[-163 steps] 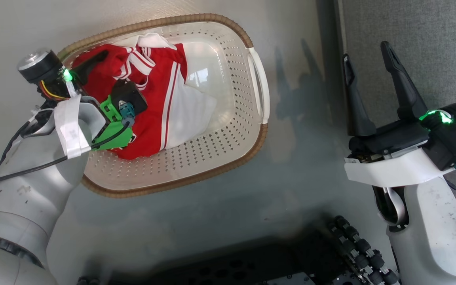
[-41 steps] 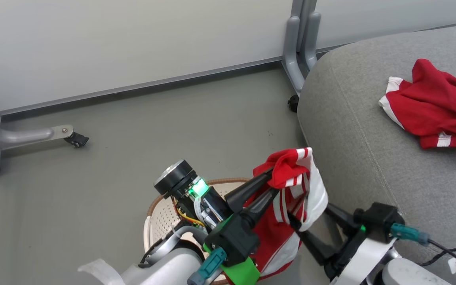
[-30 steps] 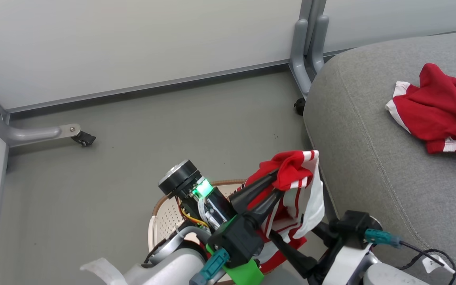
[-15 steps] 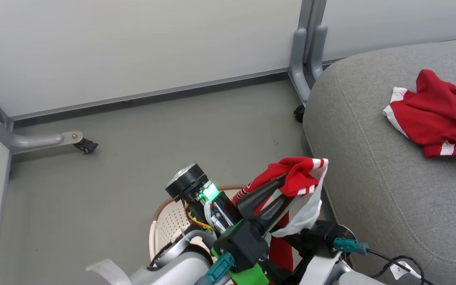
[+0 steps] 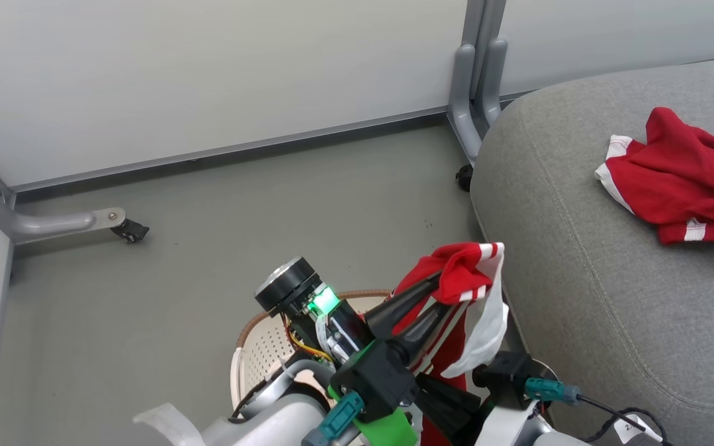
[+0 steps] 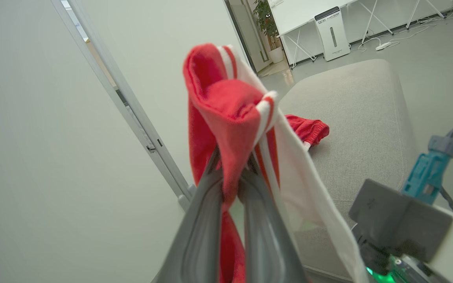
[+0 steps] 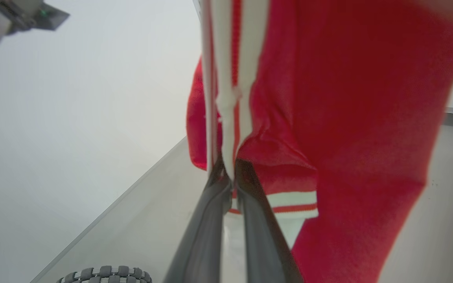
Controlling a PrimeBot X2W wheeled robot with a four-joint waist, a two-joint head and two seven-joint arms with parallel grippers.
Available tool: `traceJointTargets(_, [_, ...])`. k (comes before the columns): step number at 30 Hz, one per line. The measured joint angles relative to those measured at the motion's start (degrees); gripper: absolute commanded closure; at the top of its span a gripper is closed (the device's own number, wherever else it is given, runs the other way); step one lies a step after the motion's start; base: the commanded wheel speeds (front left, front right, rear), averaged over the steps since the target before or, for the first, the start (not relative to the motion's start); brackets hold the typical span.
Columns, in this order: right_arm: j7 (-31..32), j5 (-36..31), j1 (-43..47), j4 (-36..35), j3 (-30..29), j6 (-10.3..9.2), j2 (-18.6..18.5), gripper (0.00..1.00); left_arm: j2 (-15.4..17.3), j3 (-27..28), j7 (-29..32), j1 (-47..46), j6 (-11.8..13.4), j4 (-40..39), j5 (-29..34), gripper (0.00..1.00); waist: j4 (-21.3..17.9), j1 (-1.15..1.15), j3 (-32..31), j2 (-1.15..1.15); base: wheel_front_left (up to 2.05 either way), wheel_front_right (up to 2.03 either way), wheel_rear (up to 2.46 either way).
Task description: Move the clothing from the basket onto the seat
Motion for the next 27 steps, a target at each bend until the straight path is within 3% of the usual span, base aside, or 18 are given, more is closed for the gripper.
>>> traceJointTargets(9, [0.0, 0.0, 1.1, -1.2, -0.9, 0.00, -0.5, 1.00, 0.6, 0.2, 1.1, 0.0, 0.9, 0.7, -0.4, 1.00, -0.6, 0.00, 0.2, 0.00, 0.00, 0.00, 0.00])
traceJointTargets(10, [0.0, 0.0, 1.1, -1.2, -0.9, 0.00, -0.6, 1.00, 0.7, 0.2, 1.1, 0.0, 1.1, 0.7, -0.5, 0.82, -0.7, 0.00, 0.2, 0.00, 0.00, 0.00, 0.00])
traceJointTargets(11, [0.0, 0.0, 1.1, -1.3, -0.9, 0.00, -0.7, 1.00, 0.7, 0.3, 1.4, 0.0, 1.2, 0.8, -0.5, 0.31, -0.8, 0.00, 0.3, 0.00, 0.00, 0.00, 0.00])
traceJointTargets(12, [0.0, 0.0, 1.1, -1.3, -1.0, 0.00, -0.7, 1.00, 0.8, 0.3, 1.5, 0.0, 1.4, 0.8, -0.5, 0.00, -0.9, 0.00, 0.3, 0.00, 0.00, 0.00, 0.00])
traceJointTargets(27, [0.0, 0.0, 1.1, -1.8, -1.4, 0.00, -1.4, 1.00, 1.3, 0.5, 1.8, 0.0, 2.7, 0.7, -0.7, 0.00, -1.8, 0.00, 1.0, 0.00, 0.00, 0.00, 0.00])
